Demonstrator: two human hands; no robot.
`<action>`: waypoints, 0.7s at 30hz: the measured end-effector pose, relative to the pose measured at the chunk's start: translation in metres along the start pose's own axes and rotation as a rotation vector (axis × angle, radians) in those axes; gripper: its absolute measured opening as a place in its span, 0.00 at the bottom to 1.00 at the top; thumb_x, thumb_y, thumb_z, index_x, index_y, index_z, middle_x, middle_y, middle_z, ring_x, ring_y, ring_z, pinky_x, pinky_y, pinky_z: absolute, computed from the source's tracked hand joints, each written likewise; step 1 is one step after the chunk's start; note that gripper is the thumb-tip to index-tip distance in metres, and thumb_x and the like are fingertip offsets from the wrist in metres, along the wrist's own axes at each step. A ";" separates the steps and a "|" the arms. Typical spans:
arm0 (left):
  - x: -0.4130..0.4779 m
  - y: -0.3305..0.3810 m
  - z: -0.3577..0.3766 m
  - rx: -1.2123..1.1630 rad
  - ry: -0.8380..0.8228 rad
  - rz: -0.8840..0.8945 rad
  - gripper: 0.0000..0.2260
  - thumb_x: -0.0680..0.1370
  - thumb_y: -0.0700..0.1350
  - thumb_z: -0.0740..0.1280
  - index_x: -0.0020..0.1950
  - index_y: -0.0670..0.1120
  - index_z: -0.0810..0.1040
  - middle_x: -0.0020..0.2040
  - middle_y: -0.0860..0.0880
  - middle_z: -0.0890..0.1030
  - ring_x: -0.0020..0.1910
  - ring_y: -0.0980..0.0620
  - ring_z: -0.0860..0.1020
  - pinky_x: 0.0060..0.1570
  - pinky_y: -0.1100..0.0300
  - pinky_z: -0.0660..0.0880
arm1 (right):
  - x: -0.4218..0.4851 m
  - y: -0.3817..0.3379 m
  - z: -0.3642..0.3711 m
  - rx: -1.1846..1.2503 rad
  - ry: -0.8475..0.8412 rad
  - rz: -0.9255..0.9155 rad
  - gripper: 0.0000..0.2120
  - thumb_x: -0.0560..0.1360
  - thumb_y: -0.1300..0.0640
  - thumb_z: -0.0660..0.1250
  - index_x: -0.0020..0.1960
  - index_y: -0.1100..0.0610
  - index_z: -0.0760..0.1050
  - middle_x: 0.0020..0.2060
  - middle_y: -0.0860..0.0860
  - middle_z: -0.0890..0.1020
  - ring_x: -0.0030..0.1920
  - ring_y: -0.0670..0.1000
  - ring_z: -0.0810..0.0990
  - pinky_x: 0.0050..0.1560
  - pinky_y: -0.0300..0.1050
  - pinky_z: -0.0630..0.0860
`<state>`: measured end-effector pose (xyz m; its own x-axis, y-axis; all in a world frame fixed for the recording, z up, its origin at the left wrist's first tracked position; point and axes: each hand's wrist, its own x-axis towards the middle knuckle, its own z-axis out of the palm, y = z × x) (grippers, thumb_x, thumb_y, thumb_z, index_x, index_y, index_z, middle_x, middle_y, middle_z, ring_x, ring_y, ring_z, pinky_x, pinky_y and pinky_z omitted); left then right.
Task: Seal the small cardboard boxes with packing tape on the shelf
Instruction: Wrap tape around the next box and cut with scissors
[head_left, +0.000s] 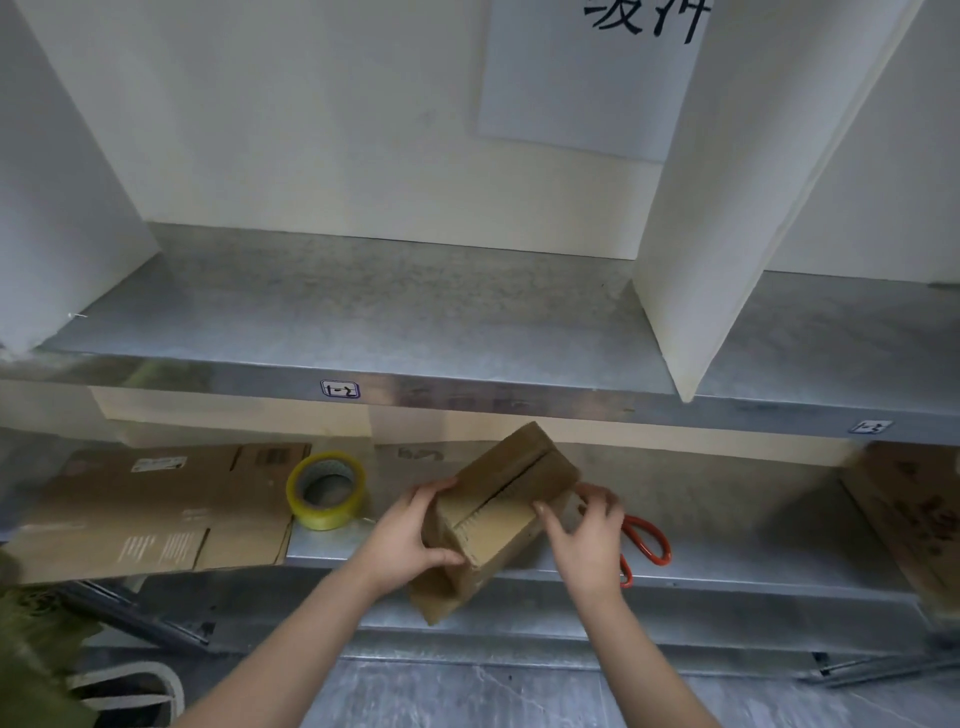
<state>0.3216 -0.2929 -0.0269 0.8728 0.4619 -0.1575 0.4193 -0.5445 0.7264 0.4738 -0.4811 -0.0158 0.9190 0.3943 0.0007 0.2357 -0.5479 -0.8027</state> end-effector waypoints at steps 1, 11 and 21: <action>-0.006 0.003 0.009 -0.034 0.065 -0.011 0.41 0.64 0.56 0.79 0.71 0.64 0.60 0.67 0.55 0.67 0.67 0.55 0.68 0.67 0.62 0.62 | -0.008 0.004 0.003 0.001 -0.032 0.007 0.25 0.71 0.45 0.74 0.62 0.55 0.73 0.63 0.56 0.72 0.62 0.56 0.75 0.59 0.42 0.70; -0.041 0.034 0.055 -0.122 0.356 -0.097 0.21 0.79 0.47 0.67 0.71 0.54 0.67 0.67 0.54 0.67 0.59 0.54 0.74 0.61 0.57 0.73 | -0.038 0.010 0.014 0.017 -0.315 -0.227 0.22 0.75 0.54 0.71 0.65 0.43 0.70 0.65 0.46 0.72 0.66 0.47 0.71 0.65 0.49 0.74; -0.059 -0.043 -0.043 0.647 0.151 -0.022 0.25 0.82 0.58 0.55 0.77 0.52 0.60 0.77 0.51 0.62 0.76 0.52 0.56 0.75 0.56 0.50 | -0.051 -0.034 0.010 -0.220 -0.186 -0.685 0.17 0.76 0.53 0.68 0.64 0.49 0.76 0.64 0.48 0.75 0.69 0.51 0.67 0.70 0.48 0.66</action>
<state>0.2416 -0.2668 -0.0201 0.8376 0.5451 -0.0375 0.5429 -0.8226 0.1688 0.4154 -0.4752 0.0059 0.4788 0.8088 0.3416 0.8130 -0.2615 -0.5202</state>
